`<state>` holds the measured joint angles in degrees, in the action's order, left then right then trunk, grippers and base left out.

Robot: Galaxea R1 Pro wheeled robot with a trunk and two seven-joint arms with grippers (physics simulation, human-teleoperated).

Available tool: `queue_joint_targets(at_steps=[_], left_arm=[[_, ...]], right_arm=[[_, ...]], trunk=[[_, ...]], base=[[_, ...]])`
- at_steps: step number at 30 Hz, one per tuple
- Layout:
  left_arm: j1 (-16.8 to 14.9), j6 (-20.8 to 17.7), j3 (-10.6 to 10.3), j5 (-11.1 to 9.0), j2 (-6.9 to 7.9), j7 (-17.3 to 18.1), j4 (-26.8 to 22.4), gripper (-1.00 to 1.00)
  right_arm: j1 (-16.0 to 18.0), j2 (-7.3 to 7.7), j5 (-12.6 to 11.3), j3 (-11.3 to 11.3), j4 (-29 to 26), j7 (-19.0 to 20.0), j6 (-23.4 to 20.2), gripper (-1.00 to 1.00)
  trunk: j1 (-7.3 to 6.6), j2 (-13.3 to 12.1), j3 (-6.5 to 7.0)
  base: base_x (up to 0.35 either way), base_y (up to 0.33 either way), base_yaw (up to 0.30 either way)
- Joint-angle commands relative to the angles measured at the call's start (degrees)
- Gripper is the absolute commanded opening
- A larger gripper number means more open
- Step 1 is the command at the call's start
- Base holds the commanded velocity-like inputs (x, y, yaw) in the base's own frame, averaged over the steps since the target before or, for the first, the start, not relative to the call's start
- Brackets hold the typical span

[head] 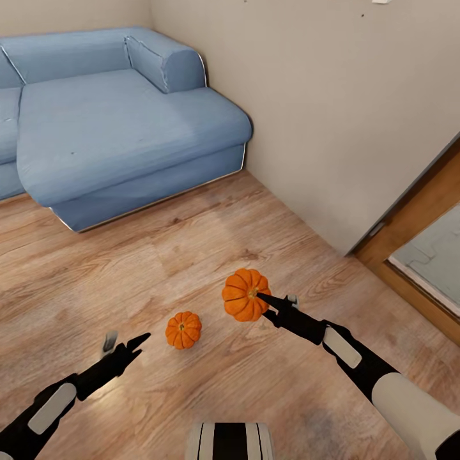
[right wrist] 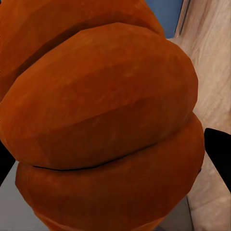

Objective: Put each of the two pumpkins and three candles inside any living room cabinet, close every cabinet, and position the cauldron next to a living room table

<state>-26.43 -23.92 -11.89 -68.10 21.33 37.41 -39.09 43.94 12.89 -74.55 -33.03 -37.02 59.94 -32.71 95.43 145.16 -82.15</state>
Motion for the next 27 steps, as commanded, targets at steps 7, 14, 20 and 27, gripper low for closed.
queue_joint_targets(at_steps=[7,14,20,27], left_arm=[[-0.1,-0.3,2.7,-0.7,-0.15,-3.4,0.3,1.0],[-0.1,-0.1,2.9,-0.6,-0.63,-5.9,0.5,1.0],[-0.1,-0.1,3.0,-0.6,-1.12,-9.1,0.3,1.0],[-0.1,0.0,3.0,-0.5,-1.36,-9.3,0.2,1.0]], right_arm=[[0.0,0.1,-0.6,-0.3,-0.1,0.0,-0.4,-1.0],[0.0,0.04,-0.4,-0.3,-0.1,0.0,-0.4,-1.0],[0.1,0.09,-0.3,-0.2,0.0,0.0,-0.3,-1.0],[0.0,0.12,-0.3,-0.2,0.0,0.1,-0.3,-1.0]], trunk=[[-0.01,0.0,-0.04],[-0.01,0.0,-0.04],[-0.01,0.0,-0.04],[-0.01,0.0,-0.04]], base=[[0.0,0.0,0.0],[0.0,0.0,0.0],[0.0,0.0,0.0],[0.0,0.0,0.0]])
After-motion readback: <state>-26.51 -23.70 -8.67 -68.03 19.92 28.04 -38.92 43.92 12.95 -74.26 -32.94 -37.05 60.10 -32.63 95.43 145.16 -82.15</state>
